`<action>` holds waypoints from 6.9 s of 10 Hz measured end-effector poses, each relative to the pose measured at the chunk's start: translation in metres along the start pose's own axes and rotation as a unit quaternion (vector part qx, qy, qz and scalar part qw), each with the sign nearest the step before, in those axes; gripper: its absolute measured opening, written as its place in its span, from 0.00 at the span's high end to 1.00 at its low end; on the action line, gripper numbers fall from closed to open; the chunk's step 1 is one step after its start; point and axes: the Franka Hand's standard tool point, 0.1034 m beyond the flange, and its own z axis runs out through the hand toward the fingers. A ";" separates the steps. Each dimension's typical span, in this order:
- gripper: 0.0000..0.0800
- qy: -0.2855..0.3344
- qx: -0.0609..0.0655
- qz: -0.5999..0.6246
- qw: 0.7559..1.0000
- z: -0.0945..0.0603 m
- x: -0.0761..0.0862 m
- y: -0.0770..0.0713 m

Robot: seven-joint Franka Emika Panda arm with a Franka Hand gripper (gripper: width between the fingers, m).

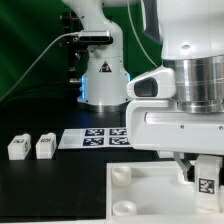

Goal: Assemble one leg

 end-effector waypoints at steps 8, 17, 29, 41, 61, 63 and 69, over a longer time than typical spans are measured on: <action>0.63 -0.016 0.001 0.491 0.871 0.002 0.001 0.005; 0.19 -0.008 0.002 0.033 0.999 0.001 -0.001 0.003; 0.64 -0.006 -0.035 0.254 0.967 0.002 0.001 0.001; 0.19 -0.003 -0.019 0.255 0.967 0.016 -0.011 0.006; 0.63 -0.032 -0.022 0.302 0.953 0.000 -0.004 0.000; 0.63 -0.028 -0.027 0.431 0.901 0.002 -0.009 -0.009; 0.63 -0.023 -0.027 0.609 0.792 0.000 -0.002 -0.004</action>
Offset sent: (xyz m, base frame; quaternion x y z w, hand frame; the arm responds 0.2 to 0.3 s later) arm 0.0227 0.0137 -0.0008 0.0650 -0.0561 0.5464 0.8331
